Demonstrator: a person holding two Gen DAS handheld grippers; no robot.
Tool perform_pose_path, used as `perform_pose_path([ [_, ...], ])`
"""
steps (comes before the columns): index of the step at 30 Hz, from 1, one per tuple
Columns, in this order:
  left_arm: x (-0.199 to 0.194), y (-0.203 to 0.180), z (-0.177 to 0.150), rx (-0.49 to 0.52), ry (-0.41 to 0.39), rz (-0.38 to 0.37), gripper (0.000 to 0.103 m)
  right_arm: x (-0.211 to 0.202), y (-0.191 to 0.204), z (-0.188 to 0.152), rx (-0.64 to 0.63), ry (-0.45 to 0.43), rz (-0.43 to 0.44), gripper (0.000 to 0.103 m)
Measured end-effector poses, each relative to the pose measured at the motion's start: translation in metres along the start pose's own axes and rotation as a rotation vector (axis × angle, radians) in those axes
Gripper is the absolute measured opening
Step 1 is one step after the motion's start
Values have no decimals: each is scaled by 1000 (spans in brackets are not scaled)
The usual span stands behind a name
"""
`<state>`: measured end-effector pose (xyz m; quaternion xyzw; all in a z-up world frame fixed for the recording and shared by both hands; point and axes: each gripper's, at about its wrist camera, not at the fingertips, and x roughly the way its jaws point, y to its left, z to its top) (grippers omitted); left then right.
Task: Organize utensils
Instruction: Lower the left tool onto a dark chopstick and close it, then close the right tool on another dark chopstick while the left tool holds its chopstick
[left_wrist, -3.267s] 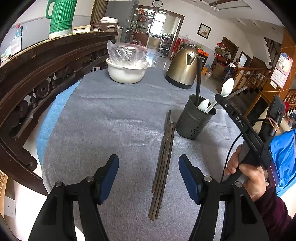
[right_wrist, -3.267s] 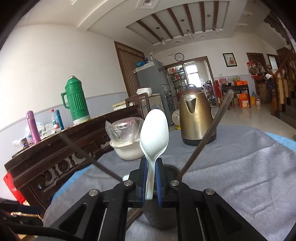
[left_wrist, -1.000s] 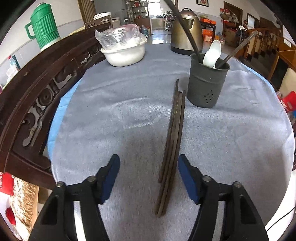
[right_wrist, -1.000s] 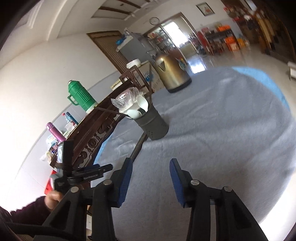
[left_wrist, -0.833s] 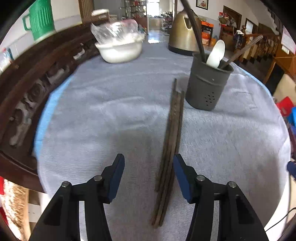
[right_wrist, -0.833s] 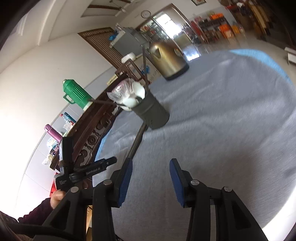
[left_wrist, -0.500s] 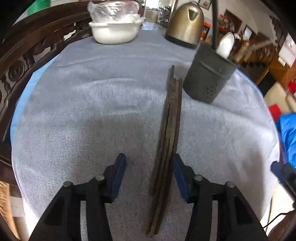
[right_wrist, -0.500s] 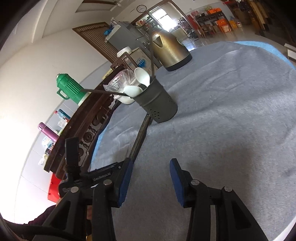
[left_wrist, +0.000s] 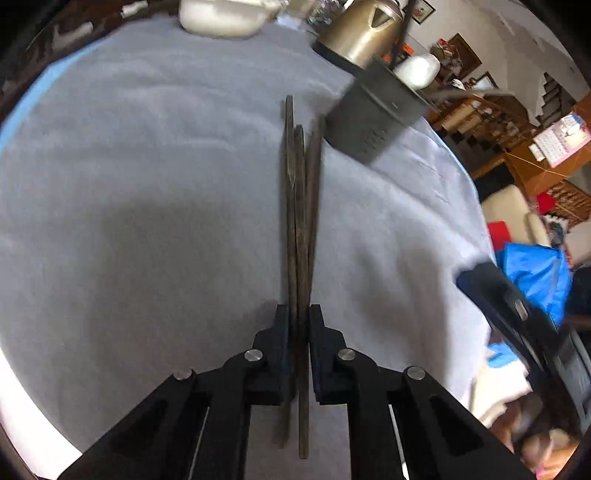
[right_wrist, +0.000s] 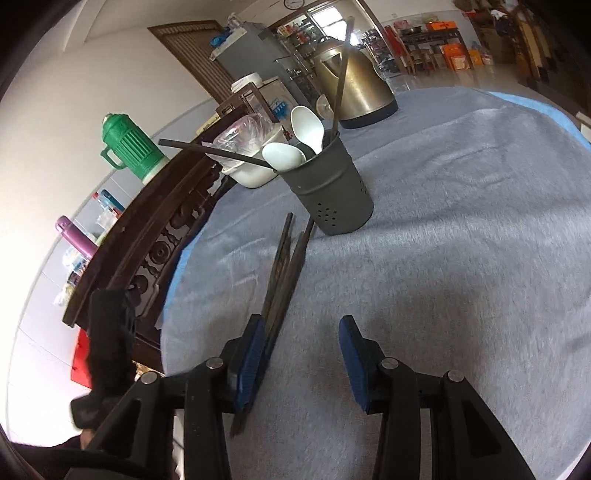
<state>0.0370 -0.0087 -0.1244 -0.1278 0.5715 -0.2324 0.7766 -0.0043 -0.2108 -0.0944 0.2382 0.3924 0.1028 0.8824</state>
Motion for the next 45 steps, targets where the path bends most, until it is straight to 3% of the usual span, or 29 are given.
perform_pose_path([
  [5,-10,8,3,-25,-4,-29,10,25,-5,19,32,66,-14,42],
  [8,-25,13,14,-1,-68,28,10,45,-3,30,33,101,-29,39],
  [10,-25,13,20,14,-63,15,10,61,-3,35,53,119,-34,36],
  [14,-15,6,36,69,-61,33,10,78,-1,39,64,130,-59,35],
  [21,8,15,52,66,-37,33,10,81,-2,40,76,135,-68,35],
  [26,3,19,53,78,-47,39,15,95,7,44,61,153,-62,35],
  [32,-10,28,49,82,-46,65,15,127,7,44,77,211,-104,21],
  [40,-17,32,38,103,-32,88,15,136,28,42,-55,253,-180,21],
  [45,-24,33,26,94,2,88,14,131,31,36,-105,276,-235,9],
])
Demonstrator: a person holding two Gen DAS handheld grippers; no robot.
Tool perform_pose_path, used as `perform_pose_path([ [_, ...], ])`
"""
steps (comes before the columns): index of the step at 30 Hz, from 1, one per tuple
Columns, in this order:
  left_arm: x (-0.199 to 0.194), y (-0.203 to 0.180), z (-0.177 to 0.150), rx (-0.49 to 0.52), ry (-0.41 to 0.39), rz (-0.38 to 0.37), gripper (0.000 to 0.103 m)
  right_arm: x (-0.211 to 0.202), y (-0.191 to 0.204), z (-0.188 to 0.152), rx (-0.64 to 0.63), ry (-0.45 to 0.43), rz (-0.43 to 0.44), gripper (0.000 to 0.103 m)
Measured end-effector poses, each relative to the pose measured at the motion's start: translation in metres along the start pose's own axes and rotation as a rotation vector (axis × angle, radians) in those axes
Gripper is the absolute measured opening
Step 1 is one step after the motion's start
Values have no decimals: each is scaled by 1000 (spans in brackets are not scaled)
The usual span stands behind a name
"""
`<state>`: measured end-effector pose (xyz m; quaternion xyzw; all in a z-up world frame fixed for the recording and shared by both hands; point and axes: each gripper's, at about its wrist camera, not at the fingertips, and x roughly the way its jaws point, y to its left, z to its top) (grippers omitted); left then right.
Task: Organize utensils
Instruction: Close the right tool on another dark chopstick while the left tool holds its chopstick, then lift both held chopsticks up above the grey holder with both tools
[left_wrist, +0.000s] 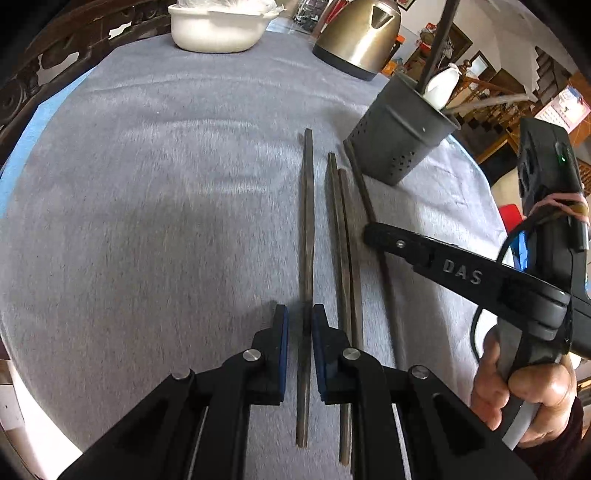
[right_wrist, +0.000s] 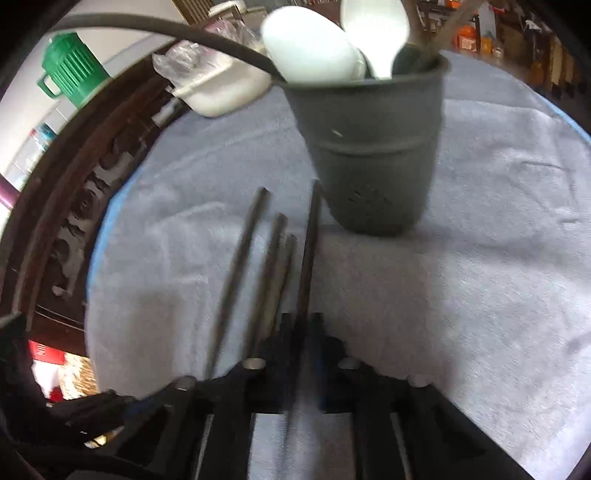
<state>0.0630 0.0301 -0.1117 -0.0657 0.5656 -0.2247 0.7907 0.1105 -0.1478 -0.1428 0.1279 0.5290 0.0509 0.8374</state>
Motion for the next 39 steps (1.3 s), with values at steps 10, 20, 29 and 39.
perform_pose_path([
  [10,-12,1,29,13,-5,-18,15,-22,-32,-23,35,72,13,8],
  [20,23,-4,78,29,45,-2,15,-7,-35,15,76,67,13,12],
  [29,42,-10,107,28,53,20,15,3,-25,32,39,18,-30,10],
  [39,37,-18,114,33,-28,38,6,-39,-37,16,66,-79,58,7],
])
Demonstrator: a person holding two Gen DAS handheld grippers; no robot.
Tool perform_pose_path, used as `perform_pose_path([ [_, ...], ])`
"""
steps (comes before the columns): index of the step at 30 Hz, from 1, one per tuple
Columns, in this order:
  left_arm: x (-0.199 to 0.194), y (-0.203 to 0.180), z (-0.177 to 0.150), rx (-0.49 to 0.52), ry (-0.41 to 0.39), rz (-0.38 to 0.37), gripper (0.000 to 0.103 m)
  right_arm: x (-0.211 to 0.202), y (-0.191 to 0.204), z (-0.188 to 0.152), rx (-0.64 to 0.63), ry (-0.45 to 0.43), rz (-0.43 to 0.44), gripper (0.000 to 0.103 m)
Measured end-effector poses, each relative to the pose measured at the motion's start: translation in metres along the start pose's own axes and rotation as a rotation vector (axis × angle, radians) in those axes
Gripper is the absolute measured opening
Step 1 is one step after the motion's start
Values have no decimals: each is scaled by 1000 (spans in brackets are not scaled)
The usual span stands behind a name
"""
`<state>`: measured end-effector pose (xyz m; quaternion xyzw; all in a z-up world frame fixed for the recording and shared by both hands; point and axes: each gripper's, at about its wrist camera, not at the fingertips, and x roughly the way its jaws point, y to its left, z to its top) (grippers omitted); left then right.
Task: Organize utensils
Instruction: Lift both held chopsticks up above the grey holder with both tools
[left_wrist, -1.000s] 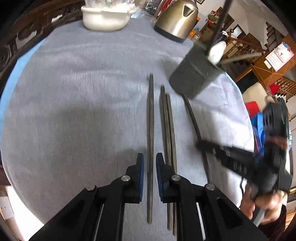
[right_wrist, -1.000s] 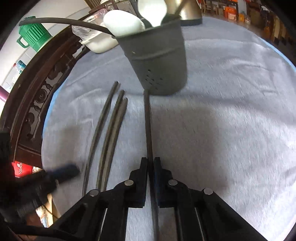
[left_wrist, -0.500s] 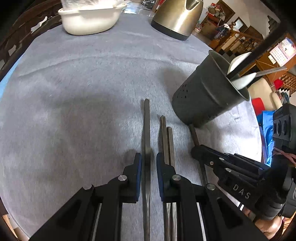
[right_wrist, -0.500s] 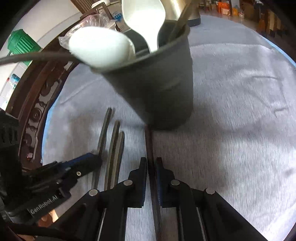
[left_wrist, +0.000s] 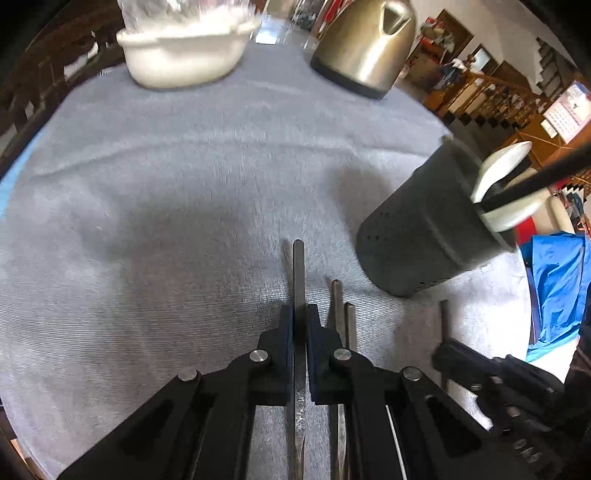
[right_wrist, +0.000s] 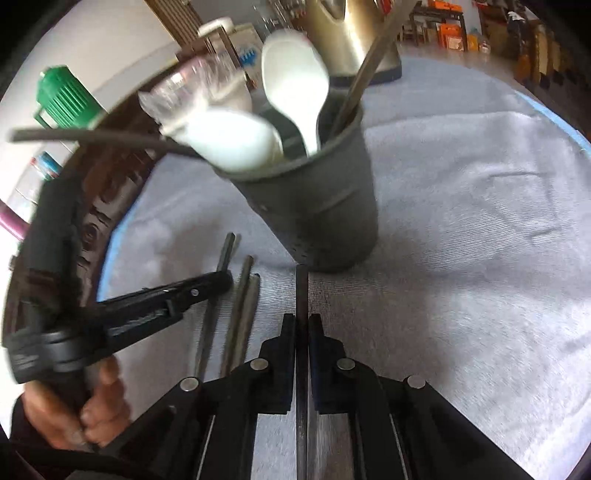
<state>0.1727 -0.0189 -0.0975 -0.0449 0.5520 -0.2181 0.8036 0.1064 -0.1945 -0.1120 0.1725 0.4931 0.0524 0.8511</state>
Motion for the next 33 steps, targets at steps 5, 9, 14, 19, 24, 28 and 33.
perform_pose_path([
  [5,-54,-1,-15,28,-111,-18,6,-44,-14,-9,36,-89,62,7],
  [9,-91,-6,-26,28,-189,-32,6,-81,-16,-14,40,-184,86,7],
  [14,-153,-9,-45,13,-332,-70,6,-119,-4,-19,44,-322,104,7],
  [19,-184,-22,-47,22,-419,-87,6,-156,3,-25,36,-428,108,7],
  [24,-209,-43,-44,52,-474,-108,6,-182,8,-25,48,-513,123,7],
  [28,-230,-62,-32,80,-529,-121,6,-204,15,-13,40,-583,115,7],
  [33,-260,-88,-2,99,-666,-114,6,-229,23,11,15,-698,78,7],
])
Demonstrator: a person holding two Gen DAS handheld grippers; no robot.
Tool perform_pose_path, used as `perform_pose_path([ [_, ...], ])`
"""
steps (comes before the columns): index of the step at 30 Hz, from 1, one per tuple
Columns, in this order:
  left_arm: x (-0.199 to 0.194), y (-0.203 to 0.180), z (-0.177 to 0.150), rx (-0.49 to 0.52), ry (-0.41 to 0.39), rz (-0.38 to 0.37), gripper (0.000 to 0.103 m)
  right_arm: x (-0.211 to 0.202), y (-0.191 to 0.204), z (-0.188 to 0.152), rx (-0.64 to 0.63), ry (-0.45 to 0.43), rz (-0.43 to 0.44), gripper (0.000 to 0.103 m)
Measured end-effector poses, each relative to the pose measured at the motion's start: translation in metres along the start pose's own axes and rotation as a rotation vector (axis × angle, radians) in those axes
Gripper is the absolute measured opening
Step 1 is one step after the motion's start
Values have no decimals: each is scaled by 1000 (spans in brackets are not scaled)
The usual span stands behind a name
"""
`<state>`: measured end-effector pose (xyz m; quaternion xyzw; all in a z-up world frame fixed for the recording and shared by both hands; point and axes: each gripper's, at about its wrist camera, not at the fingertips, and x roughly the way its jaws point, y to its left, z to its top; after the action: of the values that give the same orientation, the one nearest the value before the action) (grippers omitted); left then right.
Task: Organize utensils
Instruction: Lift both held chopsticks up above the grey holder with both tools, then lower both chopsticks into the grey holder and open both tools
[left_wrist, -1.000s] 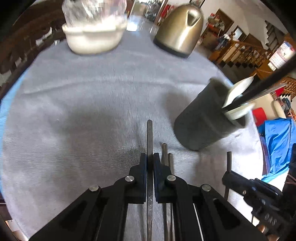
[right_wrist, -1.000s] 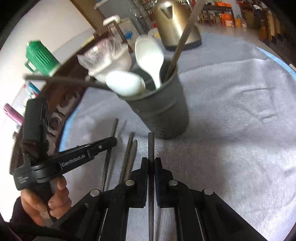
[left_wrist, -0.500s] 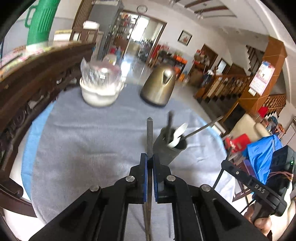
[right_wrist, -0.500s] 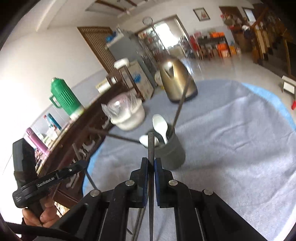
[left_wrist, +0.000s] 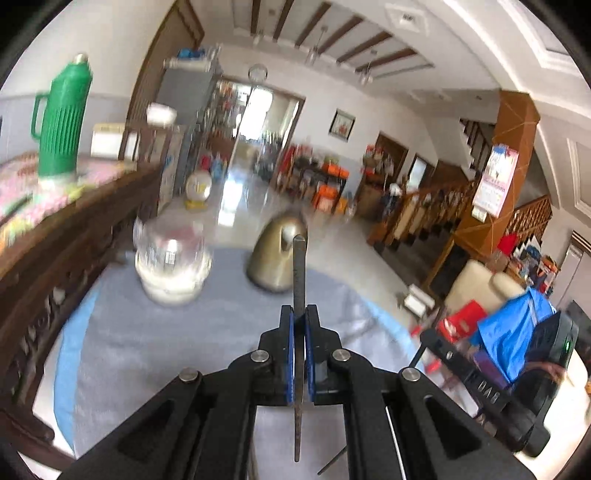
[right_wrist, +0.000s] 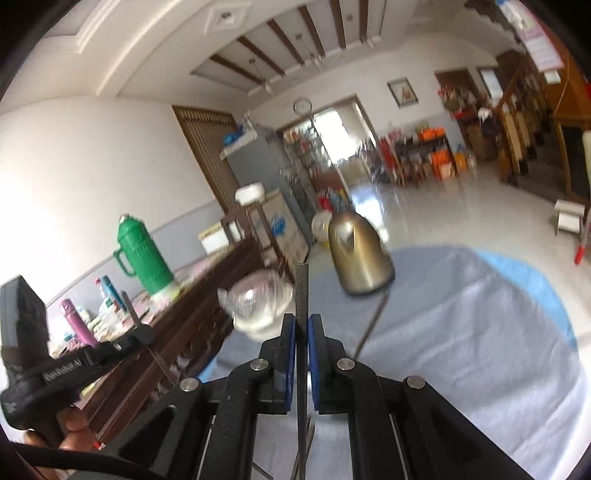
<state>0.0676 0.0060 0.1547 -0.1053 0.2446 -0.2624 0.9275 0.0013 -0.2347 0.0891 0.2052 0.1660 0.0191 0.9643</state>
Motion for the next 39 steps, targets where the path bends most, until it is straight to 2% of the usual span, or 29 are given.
perform_pose_path([
  [4,7,-16,28,19,-128,39,6,2,9,25,-36,-112,-42,7],
  [5,11,-20,35,26,-176,68,6,3,12,31,-46,-143,-53,7],
  [8,29,-25,42,7,-245,126,6,12,16,41,-55,-217,-79,7],
  [12,63,-26,38,20,-314,200,6,33,16,45,-43,-263,-103,7],
  [16,92,-18,31,19,-291,216,6,57,17,38,-55,-253,-129,7],
  [18,110,-11,26,5,-254,207,6,67,18,33,-81,-258,-156,7],
  [22,129,-6,17,0,-228,224,6,76,13,31,-75,-286,-172,7],
  [27,137,-9,8,3,-211,247,6,81,8,33,-29,-296,-172,7],
  [33,146,-9,2,-14,-189,266,6,79,13,31,-47,-329,-181,7],
  [37,152,-11,-6,-5,-175,277,6,87,13,26,-67,-309,-184,7],
  [39,156,-11,-10,-5,-150,271,6,96,10,21,-76,-267,-181,7],
])
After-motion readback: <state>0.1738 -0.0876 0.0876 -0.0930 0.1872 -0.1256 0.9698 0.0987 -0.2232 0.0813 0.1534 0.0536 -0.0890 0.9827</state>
